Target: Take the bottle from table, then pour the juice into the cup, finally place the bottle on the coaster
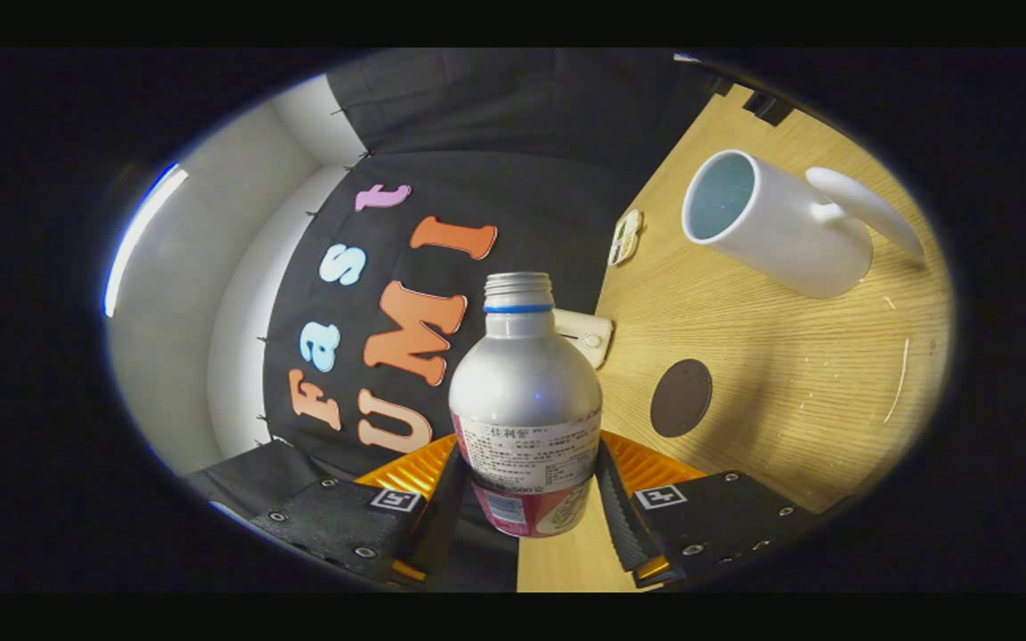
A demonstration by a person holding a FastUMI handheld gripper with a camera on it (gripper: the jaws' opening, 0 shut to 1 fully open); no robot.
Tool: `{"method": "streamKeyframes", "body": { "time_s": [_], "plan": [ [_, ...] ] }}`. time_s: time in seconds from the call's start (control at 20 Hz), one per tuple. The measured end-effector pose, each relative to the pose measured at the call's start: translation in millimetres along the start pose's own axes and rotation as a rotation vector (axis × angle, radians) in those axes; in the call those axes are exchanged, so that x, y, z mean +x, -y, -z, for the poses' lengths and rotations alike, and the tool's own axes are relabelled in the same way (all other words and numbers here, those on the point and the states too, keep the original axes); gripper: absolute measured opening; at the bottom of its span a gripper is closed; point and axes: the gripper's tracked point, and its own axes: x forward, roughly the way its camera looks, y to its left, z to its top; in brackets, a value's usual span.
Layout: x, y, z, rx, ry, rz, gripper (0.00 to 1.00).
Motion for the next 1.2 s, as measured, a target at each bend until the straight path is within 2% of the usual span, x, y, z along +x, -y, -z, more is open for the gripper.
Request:
{"method": "streamKeyframes", "body": {
  "time_s": [0.3, 0.45, 0.95, 1.2],
  "plan": [
    [-3, 8, -25, 0.173, 0.058, 0.020, 0.72],
    [-8, 7, -38, 0.261, 0.089, 0.004, 0.72],
    [-12, 4, -52, 0.451, 0.147, -0.016, 0.72],
    [-6, 3, -58, 0.506, 0.169, -0.029, 0.72]
  ]
}}
